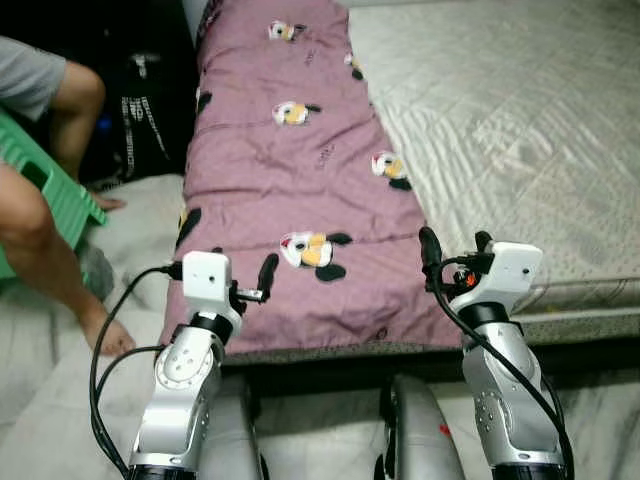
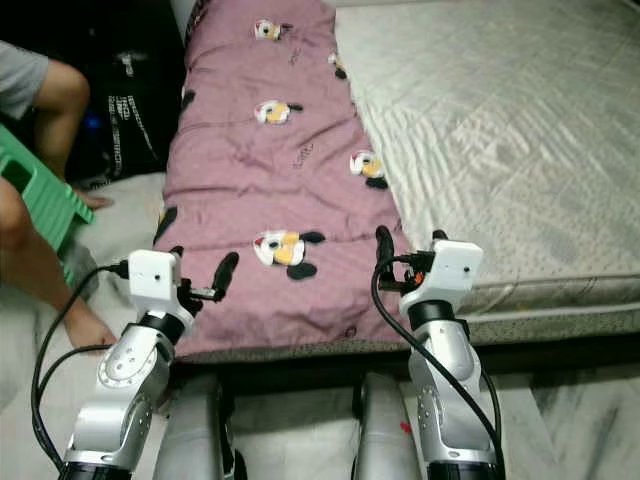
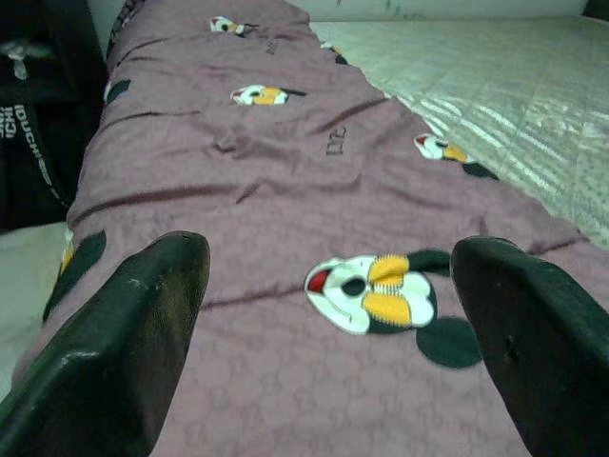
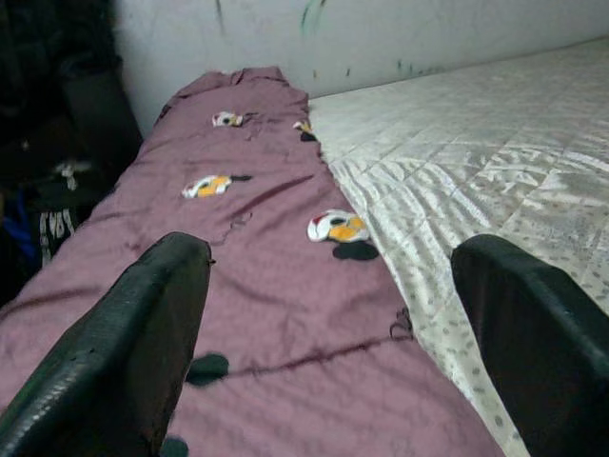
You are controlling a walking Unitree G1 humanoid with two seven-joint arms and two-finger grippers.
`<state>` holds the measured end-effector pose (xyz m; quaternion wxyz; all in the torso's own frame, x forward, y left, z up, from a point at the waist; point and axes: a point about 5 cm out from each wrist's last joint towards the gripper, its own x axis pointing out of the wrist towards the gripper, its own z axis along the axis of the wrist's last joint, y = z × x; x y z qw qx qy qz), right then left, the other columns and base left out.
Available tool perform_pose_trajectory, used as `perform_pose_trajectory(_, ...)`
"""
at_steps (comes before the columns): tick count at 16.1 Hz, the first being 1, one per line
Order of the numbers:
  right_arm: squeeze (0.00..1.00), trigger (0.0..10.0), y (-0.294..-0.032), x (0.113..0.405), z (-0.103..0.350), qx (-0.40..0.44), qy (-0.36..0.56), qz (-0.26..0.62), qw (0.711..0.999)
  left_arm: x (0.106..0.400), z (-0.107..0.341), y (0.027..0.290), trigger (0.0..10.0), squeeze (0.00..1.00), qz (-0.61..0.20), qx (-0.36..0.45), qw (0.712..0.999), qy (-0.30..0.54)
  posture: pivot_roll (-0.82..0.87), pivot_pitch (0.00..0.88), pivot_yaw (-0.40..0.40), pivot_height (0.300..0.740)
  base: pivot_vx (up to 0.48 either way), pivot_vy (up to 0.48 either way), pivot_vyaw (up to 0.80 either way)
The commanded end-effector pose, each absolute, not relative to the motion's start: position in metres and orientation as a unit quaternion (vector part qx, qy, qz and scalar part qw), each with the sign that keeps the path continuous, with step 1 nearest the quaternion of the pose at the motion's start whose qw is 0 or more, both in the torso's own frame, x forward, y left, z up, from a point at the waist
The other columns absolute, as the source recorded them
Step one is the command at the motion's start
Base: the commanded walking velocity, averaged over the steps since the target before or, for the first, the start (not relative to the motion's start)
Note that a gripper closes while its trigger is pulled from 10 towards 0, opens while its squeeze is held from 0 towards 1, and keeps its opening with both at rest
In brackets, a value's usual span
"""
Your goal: Clean up the room
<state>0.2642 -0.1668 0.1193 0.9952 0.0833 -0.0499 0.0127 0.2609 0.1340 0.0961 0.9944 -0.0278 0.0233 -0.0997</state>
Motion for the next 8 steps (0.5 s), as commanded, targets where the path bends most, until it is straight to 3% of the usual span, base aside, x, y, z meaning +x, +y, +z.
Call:
perform_pose_trajectory(1, 0.0, 10.0, -0.165, 0.265, 0.124, 0.096, -0.056, 0.012, 0.994, 0.261, 0.094, 0.136, 10.0, 0.0, -0.093, -0.026, 0.995, 0.022, -0.04, 0.0, 0.045, 0.662, 0.0, 0.0, 0.0)
perform_pose_trajectory(8, 0.0, 10.0, -0.162, 0.267, 0.12, 0.096, -0.046, 0.013, 0.994, 0.267, 0.079, 0.135, 10.0, 0.0, -0.078, -0.041, 0.995, 0.042, -0.05, 0.0, 0.046, 0.74, 0.0, 0.0, 0.0)
